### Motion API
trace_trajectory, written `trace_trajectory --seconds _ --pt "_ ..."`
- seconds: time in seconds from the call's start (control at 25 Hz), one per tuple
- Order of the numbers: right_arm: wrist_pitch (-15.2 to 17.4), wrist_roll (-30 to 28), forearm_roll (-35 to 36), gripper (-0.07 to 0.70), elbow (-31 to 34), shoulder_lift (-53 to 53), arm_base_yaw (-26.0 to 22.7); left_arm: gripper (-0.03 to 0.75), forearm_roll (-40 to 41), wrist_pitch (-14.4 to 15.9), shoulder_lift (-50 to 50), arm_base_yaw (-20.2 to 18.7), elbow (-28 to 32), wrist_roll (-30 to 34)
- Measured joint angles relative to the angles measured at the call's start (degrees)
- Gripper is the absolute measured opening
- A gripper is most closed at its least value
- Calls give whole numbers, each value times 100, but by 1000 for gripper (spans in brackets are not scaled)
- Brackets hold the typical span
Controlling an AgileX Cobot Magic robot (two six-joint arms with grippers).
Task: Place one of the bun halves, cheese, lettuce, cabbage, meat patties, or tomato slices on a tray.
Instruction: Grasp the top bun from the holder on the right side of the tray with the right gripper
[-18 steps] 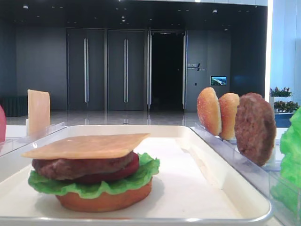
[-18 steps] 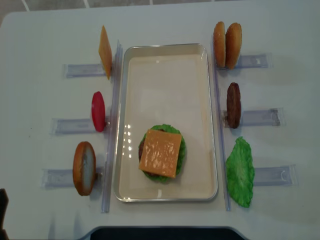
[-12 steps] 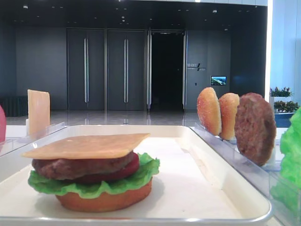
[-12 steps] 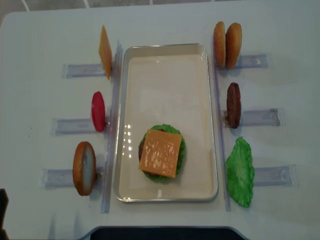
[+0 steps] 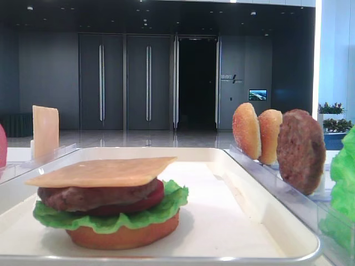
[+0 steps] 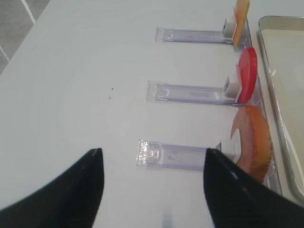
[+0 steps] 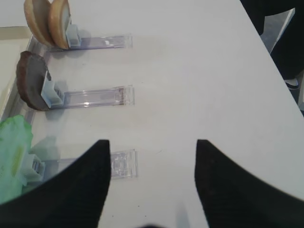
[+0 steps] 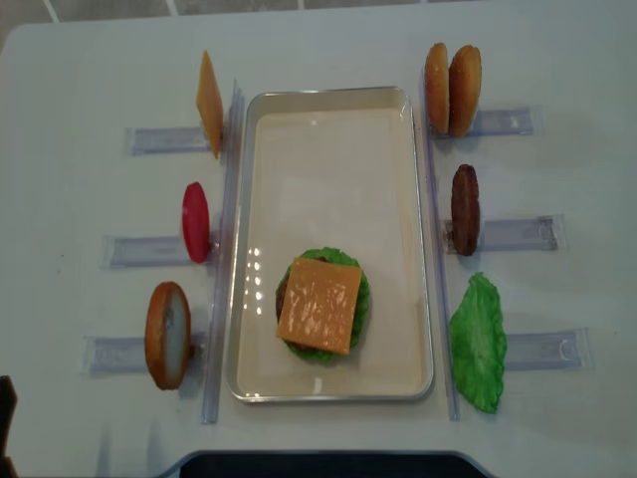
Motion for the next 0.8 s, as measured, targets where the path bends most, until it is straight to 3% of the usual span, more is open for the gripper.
trace_trajectory --seconds 0.56,0.8 --pt "0 0 0 408 0 0 0 502 0 0 0 0 0 0" --pt "0 86 -34 408 0 0 0 468 0 0 0 0 0 0"
